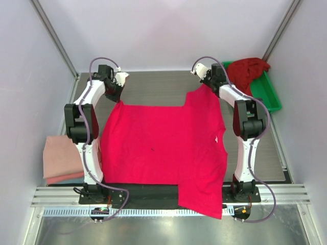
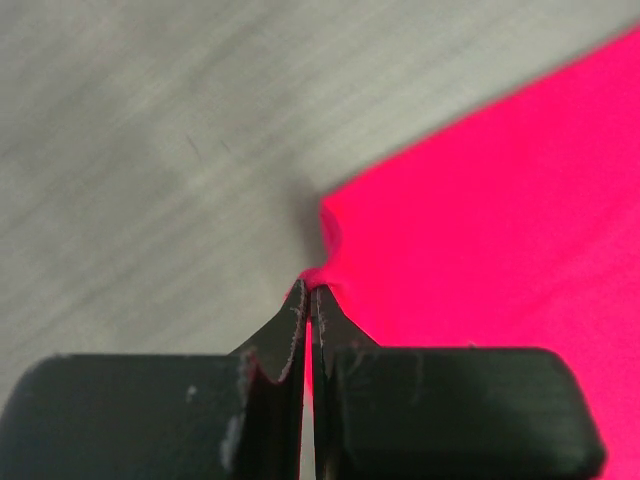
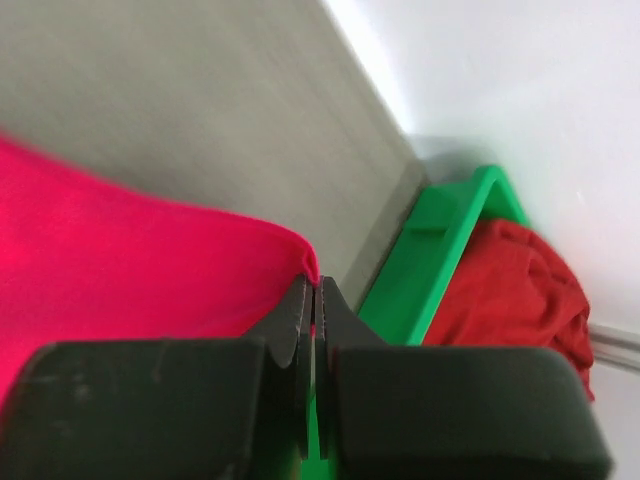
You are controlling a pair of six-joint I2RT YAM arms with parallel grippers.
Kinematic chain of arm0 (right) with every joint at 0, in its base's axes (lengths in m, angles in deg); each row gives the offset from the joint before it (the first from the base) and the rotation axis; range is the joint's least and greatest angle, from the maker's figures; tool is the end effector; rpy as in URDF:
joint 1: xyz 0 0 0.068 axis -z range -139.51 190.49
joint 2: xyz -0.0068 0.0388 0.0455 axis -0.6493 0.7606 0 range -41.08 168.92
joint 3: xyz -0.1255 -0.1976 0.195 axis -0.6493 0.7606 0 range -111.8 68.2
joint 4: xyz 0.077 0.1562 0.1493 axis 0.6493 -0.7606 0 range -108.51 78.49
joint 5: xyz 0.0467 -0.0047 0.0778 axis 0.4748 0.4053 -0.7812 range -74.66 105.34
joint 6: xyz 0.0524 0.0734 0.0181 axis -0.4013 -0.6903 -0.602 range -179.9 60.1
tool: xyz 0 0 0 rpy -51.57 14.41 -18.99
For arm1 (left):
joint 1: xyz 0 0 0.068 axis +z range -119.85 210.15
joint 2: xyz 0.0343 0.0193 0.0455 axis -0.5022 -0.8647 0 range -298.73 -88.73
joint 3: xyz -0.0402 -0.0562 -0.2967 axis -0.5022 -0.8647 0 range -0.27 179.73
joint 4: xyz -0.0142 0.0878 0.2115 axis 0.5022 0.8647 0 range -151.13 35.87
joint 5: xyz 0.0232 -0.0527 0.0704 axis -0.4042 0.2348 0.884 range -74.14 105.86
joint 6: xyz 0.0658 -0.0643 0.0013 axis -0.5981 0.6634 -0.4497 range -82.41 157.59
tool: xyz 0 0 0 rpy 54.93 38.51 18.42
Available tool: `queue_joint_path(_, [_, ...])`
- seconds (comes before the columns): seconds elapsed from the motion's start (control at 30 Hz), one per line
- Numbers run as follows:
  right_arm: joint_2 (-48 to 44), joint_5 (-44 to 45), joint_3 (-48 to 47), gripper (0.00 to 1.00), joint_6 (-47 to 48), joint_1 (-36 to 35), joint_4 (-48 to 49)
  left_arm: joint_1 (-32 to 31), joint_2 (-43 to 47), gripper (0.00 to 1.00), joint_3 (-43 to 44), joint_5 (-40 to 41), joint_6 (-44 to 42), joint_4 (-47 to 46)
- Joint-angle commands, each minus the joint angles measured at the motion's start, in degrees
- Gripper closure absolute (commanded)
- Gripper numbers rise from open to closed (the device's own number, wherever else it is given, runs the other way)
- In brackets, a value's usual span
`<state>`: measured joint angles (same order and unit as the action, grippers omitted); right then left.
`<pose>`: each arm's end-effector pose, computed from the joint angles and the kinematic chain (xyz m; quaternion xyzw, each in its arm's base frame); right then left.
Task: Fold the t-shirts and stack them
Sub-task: Flatten the tshirt out
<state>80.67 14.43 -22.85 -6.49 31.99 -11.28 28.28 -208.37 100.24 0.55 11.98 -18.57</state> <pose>0.5167 0.0785 0.2307 -0.4499 0.7424 -0.1832 0.4614 0.4571 -0.0367 0.2239 0.2598 0.9258 -0.0766 0.2637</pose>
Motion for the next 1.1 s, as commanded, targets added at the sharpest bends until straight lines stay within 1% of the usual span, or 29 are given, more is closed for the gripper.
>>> queue_joint_path(0.0, [5.14,3.01,-13.58,0.99,-2.78,0.05,4.78,0.11,-2.69,1.00,6.79,2.39,1.44,-3.98])
queue_joint_path(0.07, [8.83,4.51,-19.05,0.99,-4.27,0.14,3.12,0.11,-6.46,1.00,11.17,4.40,1.70,-4.42])
queue_joint_path(0.1, [12.33,4.77,-24.13,0.99,-4.62,0.32,2.50,0.11,-7.71,1.00,12.94,5.20,1.70,-4.77])
queue_joint_path(0.17, [15.43,5.47,-28.29,0.99,-4.89,0.40,1.62,0.11,-11.47,1.00,17.85,7.74,1.79,-5.39])
queue_joint_path(0.23, [19.64,5.83,-34.09,0.99,-4.89,0.41,1.27,0.11,-14.12,1.00,20.94,9.41,1.70,-6.27])
queue_joint_path(0.3, [21.94,6.44,-37.26,0.99,-4.72,0.41,1.09,0.11,-18.24,1.00,26.54,11.69,1.70,-6.53])
queue_joint_path(0.4, [25.46,6.71,-42.01,0.99,-4.45,0.41,1.18,0.11,-22.47,1.00,32.36,14.86,2.84,-9.06])
queue_joint_path(0.43, [26.42,6.79,-42.54,0.99,-4.45,0.41,1.44,0.11,-22.92,1.00,32.99,17.05,2.93,-9.95])
queue_joint_path(0.5, [27.13,7.58,-43.51,0.99,-4.45,0.41,1.44,0.02,-23.45,1.00,33.52,18.29,2.84,-12.50])
queue_joint_path(0.77, [23.62,7.94,-38.78,0.99,-4.98,0.85,0.22,-0.59,-21.87,1.00,32.12,16.89,2.05,-12.43])
queue_joint_path(0.83, [20.38,7.24,-35.71,0.99,-5.42,0.84,-1.53,-1.03,-21.08,1.00,31.59,16.54,2.14,-11.55])
queue_joint_path(0.93, [14.58,6.36,-29.56,0.99,-6.21,0.76,-1.64,-1.38,-18.01,1.00,29.58,15.49,2.05,-9.96])
queue_joint_path(0.97, [13.35,6.10,-28.15,0.99,-6.21,0.76,-1.72,-1.30,-16.00,1.00,27.57,13.75,1.88,-9.87])
queue_joint_path(1.07, [8.69,5.31,-22.44,0.99,-5.42,0.67,-2.78,-1.38,-11.26,1.00,23.61,12.50,1.09,-9.87])
